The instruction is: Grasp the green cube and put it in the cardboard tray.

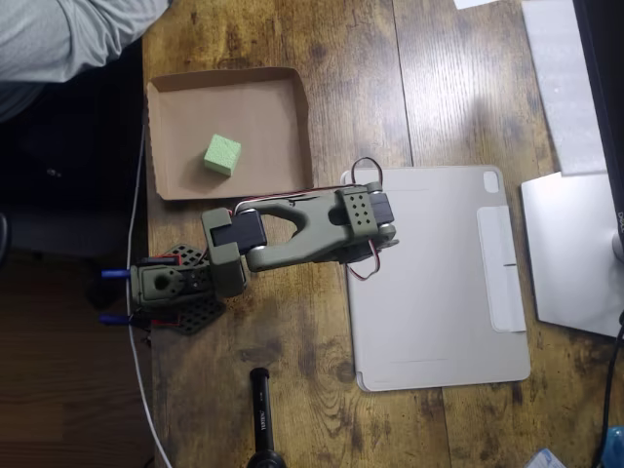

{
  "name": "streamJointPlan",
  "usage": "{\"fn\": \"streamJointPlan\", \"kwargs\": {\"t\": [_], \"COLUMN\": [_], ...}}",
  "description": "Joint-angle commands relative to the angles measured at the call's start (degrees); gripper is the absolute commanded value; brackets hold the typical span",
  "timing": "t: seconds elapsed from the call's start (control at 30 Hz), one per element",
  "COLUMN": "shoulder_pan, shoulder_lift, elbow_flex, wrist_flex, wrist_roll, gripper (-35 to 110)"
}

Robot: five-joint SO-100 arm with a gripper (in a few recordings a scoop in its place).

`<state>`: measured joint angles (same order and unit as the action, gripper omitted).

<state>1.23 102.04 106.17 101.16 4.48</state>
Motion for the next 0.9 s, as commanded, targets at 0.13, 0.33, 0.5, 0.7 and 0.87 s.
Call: {"fn": "streamJointPlan", "kwargs": {"t": [0.13, 0.33, 0.5, 0.7, 0.87], "shoulder_pan": [0.35, 0.62, 1.05, 0.35, 0.44], "shoulder_lift": [2.72, 4.39, 4.75, 1.85, 2.81], "elbow_flex": [0.79, 1.14, 1.23, 0.35, 0.53], "wrist_flex": [-0.79, -1.05, -1.05, -0.26, -0.26], "wrist_roll": [1.32, 1.85, 2.02, 2.37, 2.37], "gripper": [0, 0, 0, 0, 0]}}
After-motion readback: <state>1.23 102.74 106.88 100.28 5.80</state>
